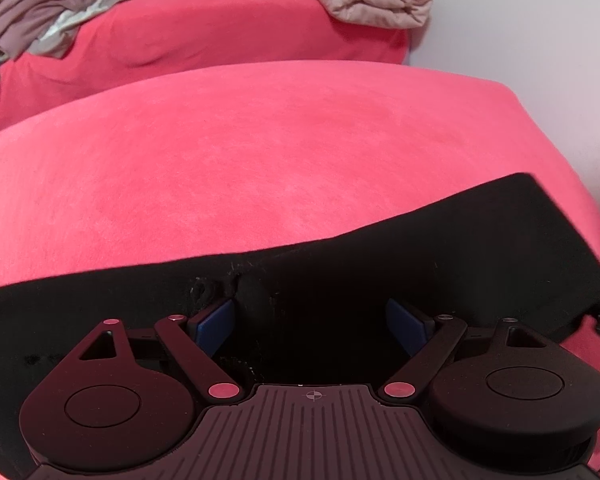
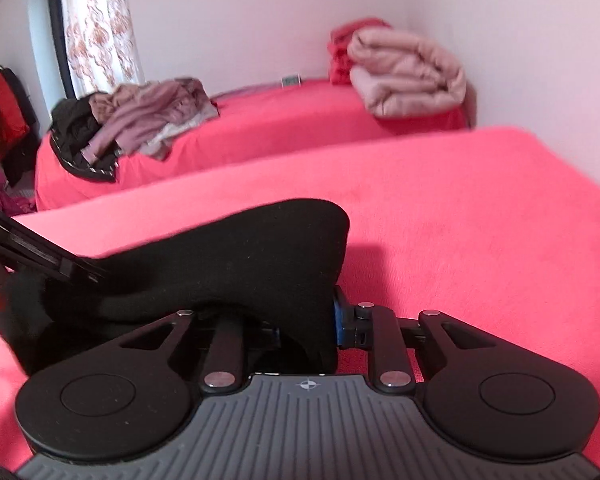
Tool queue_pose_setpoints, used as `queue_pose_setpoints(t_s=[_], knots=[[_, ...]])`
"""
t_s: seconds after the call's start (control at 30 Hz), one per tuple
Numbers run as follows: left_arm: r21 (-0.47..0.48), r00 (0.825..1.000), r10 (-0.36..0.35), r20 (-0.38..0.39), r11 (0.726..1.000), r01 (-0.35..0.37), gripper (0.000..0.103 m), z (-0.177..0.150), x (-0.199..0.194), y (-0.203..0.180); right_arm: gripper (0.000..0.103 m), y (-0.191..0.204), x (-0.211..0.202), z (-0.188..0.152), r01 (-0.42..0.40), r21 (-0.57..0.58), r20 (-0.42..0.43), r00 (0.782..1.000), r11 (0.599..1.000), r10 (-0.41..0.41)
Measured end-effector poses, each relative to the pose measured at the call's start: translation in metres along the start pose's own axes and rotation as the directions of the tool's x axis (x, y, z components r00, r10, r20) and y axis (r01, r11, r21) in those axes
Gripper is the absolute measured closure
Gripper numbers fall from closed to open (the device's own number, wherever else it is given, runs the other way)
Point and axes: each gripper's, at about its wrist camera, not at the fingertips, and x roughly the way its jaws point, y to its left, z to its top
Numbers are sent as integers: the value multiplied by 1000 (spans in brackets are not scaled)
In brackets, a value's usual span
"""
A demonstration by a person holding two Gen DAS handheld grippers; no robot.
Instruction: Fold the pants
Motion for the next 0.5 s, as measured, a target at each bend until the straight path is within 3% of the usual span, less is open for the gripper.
queue_pose_setpoints(t_s=[0.1,0.2,0.27,0.3,0.37,0.4,0.43,0.5], knots=[[-29,994,-104,-17,994,104,0,-6,-3,-7,77,-2,-40,-2,36,3,15,999,999,-36],[5,983,-181,-24,983,182,0,-17,-1,-31,77,-25,-69,-24,110,61,-44,993,992,-108],[100,989,-151,-11,983,151,0,-26,3,-55,71,-42,-64,-42,134,134,-148,982,982,-114],[159,993,-121,-9,980,121,0,-30,6,-67,62,-47,-62,-52,136,158,-200,974,978,-103],[251,998,-68,-2,966,66,0,-36,10,-83,56,-41,-70,-56,115,75,-201,975,991,-98],[271,998,-64,2,961,61,0,-38,10,-85,48,-37,-74,-53,122,45,-196,974,992,-111],[265,997,-74,0,962,71,0,-37,9,-82,42,-34,-82,-50,134,34,-179,976,990,-126],[224,994,-110,-18,968,111,0,-33,7,-72,41,-31,-92,-45,145,34,-167,976,989,-137]])
